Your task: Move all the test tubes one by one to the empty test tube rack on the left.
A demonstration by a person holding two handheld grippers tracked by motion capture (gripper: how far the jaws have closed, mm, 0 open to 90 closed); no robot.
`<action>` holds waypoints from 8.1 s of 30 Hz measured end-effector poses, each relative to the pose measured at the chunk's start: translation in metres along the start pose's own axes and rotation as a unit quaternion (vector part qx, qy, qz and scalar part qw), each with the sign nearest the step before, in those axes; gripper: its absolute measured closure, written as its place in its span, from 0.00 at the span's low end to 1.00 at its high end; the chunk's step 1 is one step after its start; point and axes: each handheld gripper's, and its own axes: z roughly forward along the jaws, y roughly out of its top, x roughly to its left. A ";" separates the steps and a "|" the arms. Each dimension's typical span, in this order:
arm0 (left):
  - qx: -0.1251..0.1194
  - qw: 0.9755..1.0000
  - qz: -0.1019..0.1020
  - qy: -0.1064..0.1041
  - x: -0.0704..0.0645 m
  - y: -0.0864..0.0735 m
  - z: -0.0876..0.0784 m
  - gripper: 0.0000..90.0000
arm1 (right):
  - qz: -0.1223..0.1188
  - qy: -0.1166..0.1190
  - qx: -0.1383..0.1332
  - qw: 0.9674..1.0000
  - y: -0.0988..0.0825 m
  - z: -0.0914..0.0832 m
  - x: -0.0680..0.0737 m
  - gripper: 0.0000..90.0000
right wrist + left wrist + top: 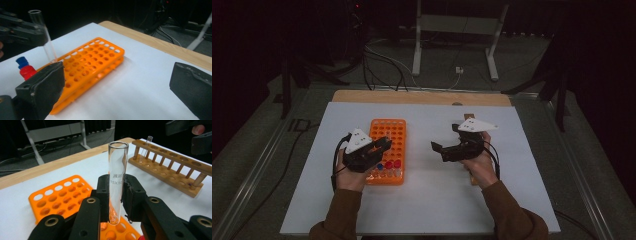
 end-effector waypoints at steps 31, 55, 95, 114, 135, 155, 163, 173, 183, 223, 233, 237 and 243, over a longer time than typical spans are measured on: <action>0.029 0.998 -0.036 0.033 0.024 -0.049 -0.030 0.85 | 0.012 -0.021 -0.009 1.000 -0.015 -0.021 -0.016 0.01; 0.106 0.993 -0.005 0.043 0.021 -0.072 -0.019 0.85 | 0.027 -0.028 -0.010 0.999 -0.026 -0.028 -0.024 0.01; 0.043 0.998 -0.033 0.044 0.024 -0.061 -0.034 0.58 | 0.010 -0.077 -0.008 0.997 -0.016 -0.039 -0.046 0.02; -0.015 0.994 -0.061 0.088 0.030 -0.038 -0.030 0.19 | 0.036 -0.144 0.024 0.989 -0.009 -0.021 -0.099 0.24; -0.011 0.993 -0.070 0.094 0.027 -0.034 -0.021 0.01 | 0.050 -0.168 0.082 0.981 -0.031 0.016 -0.124 0.81; -0.007 0.994 -0.061 0.094 0.024 -0.033 -0.019 0.01 | 0.049 -0.184 0.065 0.980 -0.025 0.011 -0.122 0.85; -0.007 0.994 -0.057 0.092 0.022 -0.032 -0.019 0.01 | 0.045 -0.182 0.046 0.981 -0.016 -0.002 -0.117 0.85; -0.008 0.995 -0.048 0.089 0.019 -0.028 -0.019 0.01 | 0.026 -0.182 0.010 0.983 0.000 -0.023 -0.109 0.85; -0.013 0.996 -0.039 0.081 0.012 -0.020 -0.014 0.01 | 0.003 -0.155 0.011 0.988 0.008 -0.026 -0.091 0.85; -0.001 1.000 0.018 0.004 -0.039 0.012 0.025 0.04 | -0.052 0.013 0.032 0.998 0.023 0.007 0.009 0.85; -0.006 1.000 0.031 0.003 -0.052 0.016 0.033 0.08 | -0.056 0.039 0.037 0.997 0.024 0.011 0.024 0.85; -0.003 0.999 0.031 0.003 -0.055 0.017 0.037 0.15 | -0.056 0.051 0.038 0.996 0.025 0.012 0.030 0.85; 0.002 0.999 0.039 -0.011 -0.059 0.017 0.042 0.35 | -0.056 0.072 0.039 0.995 0.027 0.014 0.040 0.85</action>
